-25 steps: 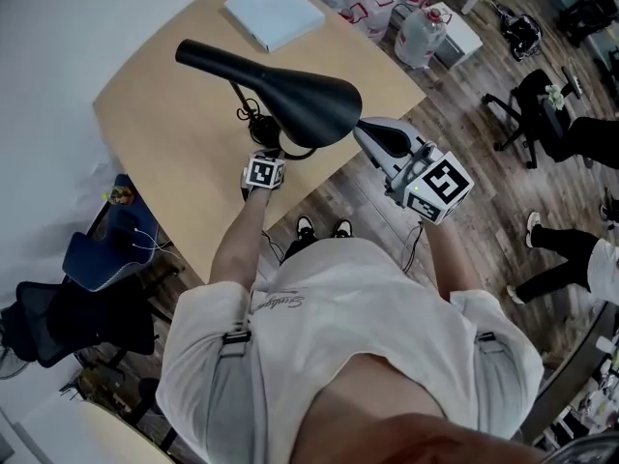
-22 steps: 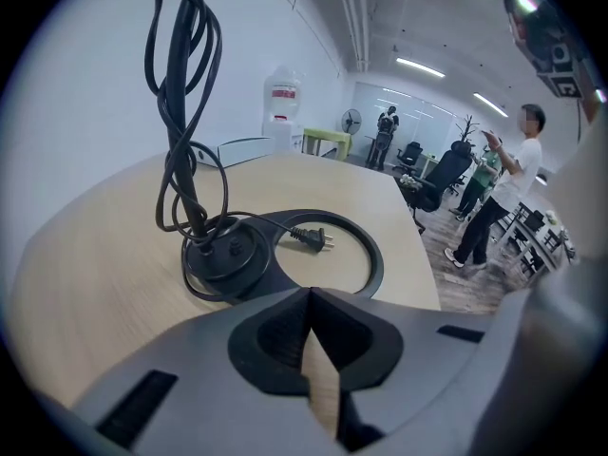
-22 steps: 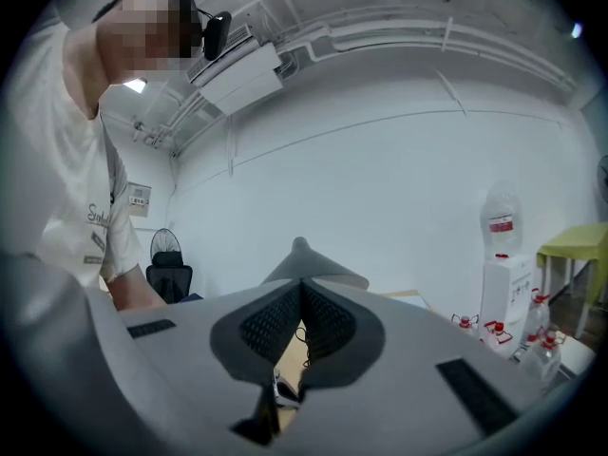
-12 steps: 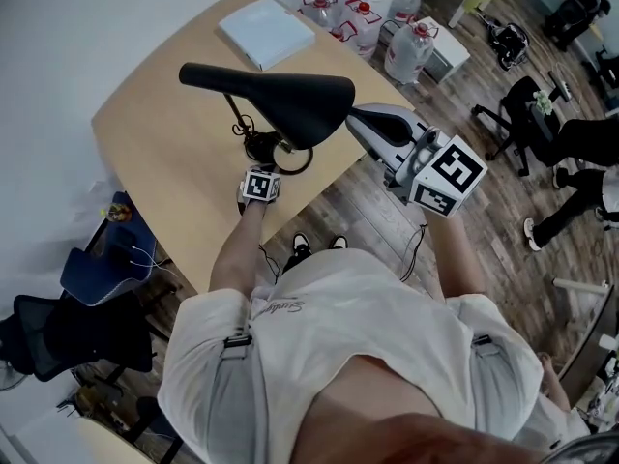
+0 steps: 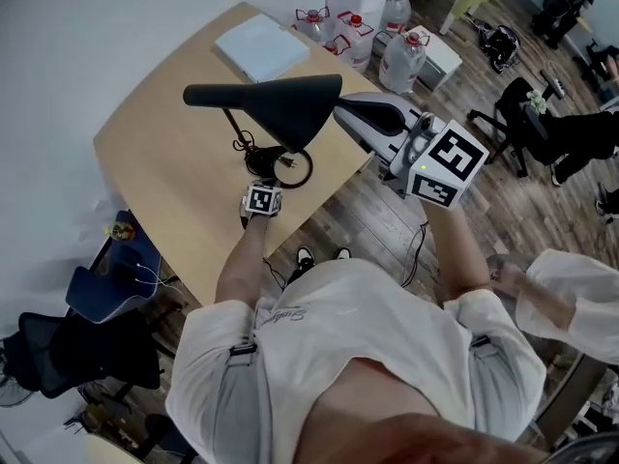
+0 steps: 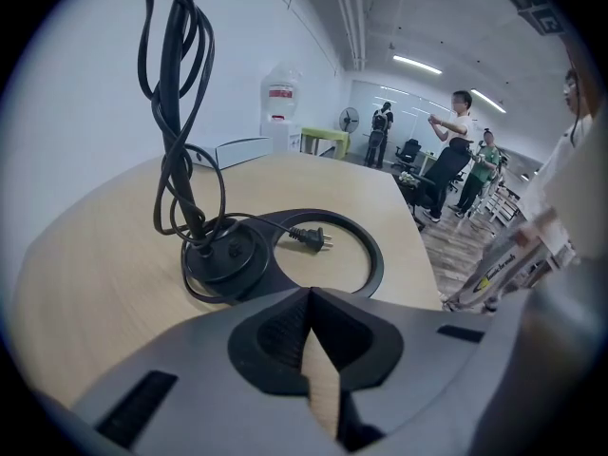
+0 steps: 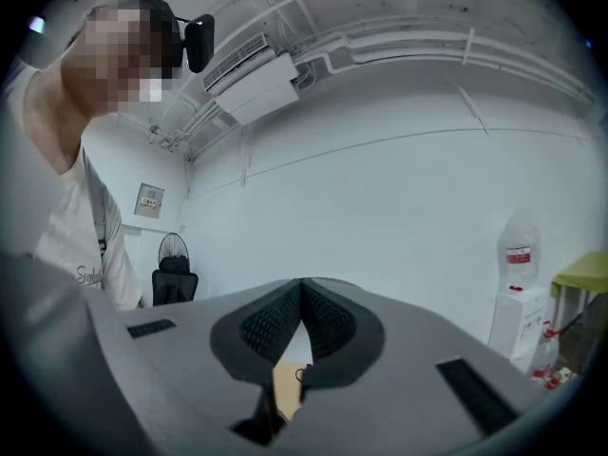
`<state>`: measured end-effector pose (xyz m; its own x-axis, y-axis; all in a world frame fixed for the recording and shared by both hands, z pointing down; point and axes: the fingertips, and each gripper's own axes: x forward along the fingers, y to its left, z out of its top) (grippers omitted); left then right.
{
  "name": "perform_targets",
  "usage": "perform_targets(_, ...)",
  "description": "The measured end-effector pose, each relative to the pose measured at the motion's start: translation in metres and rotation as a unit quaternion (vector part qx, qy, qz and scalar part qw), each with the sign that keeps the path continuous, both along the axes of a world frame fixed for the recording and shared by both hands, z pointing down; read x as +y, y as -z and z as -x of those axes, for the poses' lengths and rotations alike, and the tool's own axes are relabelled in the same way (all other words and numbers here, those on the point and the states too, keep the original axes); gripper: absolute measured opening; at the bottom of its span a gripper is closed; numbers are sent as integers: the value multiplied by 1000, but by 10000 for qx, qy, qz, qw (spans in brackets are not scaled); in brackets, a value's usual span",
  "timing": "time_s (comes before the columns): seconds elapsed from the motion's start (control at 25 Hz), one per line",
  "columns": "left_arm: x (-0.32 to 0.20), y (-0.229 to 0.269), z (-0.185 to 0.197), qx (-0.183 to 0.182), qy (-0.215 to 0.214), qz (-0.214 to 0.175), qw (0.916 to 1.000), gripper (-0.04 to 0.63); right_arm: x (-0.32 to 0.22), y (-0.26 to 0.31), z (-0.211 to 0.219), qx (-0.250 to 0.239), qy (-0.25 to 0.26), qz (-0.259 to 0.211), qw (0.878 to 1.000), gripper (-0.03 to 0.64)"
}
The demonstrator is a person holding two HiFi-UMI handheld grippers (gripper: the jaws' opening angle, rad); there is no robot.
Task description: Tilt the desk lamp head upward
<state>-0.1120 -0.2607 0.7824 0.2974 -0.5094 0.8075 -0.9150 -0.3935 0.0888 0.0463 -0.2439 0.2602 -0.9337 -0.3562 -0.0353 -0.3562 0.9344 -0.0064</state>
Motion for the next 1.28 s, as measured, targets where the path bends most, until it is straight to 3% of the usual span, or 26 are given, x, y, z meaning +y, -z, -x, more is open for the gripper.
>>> perform_targets(0.52, 0, 3, 0, 70, -138, -44, 9999, 15, -1, 25, 26, 48, 142, -60, 9999, -6)
perform_targets(1.28, 3, 2, 2, -102, -482, 6, 9988, 15, -1, 29, 22, 14, -171, 33, 9998, -6)
